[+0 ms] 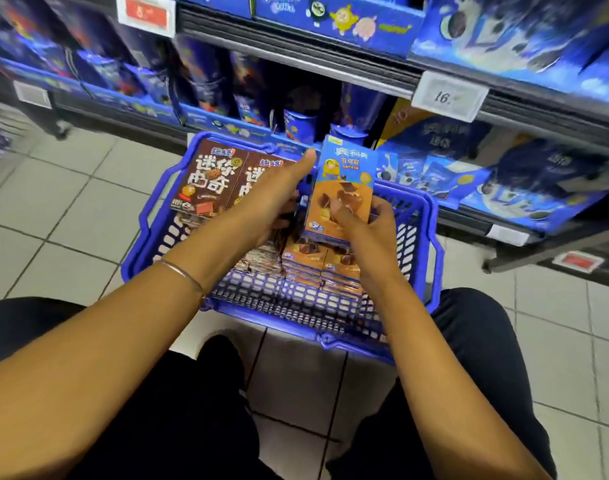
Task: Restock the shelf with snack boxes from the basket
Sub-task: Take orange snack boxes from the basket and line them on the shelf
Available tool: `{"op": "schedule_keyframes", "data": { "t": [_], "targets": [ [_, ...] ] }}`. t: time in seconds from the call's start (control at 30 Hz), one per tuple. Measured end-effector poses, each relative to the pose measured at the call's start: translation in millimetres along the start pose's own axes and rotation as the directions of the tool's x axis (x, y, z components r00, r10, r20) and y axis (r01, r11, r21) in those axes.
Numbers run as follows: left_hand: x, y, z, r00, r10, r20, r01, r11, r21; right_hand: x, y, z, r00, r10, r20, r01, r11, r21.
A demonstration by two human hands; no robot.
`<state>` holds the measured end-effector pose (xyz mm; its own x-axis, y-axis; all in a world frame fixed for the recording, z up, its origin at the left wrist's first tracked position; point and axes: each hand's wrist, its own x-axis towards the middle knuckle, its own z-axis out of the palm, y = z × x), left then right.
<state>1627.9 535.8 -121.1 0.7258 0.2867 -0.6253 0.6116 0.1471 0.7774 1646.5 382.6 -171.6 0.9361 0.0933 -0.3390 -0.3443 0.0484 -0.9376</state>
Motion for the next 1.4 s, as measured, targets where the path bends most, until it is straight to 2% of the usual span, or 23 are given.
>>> {"op": "schedule_keyframes", "data": {
  "t": [0.1,0.17,0.23,0.3,0.4,0.5,0.6,0.77,0.9,1.13,1.3,1.4],
  "targets": [
    [-6,-4,3,0.978,0.015,0.208,0.014,0.99,-0.138,-21,-19,4,0.995,-0.078,0.069,0.084,0.993,-0.085],
    [-7,-3,4,0.977,0.083,0.194,-0.036,0.972,-0.233,-29,-22,8,0.987,-0.122,0.104,0.136,0.982,-0.132],
    [-7,-1,4,0.982,0.147,0.116,-0.111,0.955,-0.275,-30,-22,9,0.983,-0.145,0.113,0.158,0.98,-0.122],
    [-4,1,0,0.986,0.155,0.065,-0.129,0.947,-0.293,-17,-12,4,0.988,-0.154,0.017,0.155,0.983,-0.095],
    [-1,2,-7,0.994,0.11,0.024,-0.098,0.95,-0.297,16,21,-12,0.98,-0.076,-0.184,0.031,0.971,-0.237],
    [1,1,-11,0.993,0.116,0.021,-0.106,0.956,-0.273,44,63,-31,0.967,0.103,-0.234,-0.194,0.891,-0.409],
    [1,1,-13,0.993,0.116,0.012,-0.109,0.959,-0.26,58,93,-42,0.928,0.222,-0.298,-0.35,0.79,-0.503],
    [0,-3,-11,0.994,0.111,0.013,-0.105,0.966,-0.235,65,115,-47,0.917,0.299,-0.263,-0.391,0.804,-0.448],
    [0,-3,-7,0.994,0.103,0.038,-0.093,0.975,-0.203,65,125,-47,0.941,0.212,-0.262,-0.319,0.812,-0.488],
    [3,-5,-1,0.991,0.093,0.091,-0.072,0.975,-0.21,67,127,-51,0.939,0.184,-0.289,-0.31,0.819,-0.484],
    [5,-8,1,0.992,0.069,0.103,-0.044,0.972,-0.229,53,113,-50,0.944,0.126,-0.306,-0.249,0.879,-0.406],
    [6,-9,2,0.993,0.066,0.101,-0.041,0.972,-0.231,40,99,-48,0.956,0.114,-0.271,-0.208,0.913,-0.35]
  ]
}}
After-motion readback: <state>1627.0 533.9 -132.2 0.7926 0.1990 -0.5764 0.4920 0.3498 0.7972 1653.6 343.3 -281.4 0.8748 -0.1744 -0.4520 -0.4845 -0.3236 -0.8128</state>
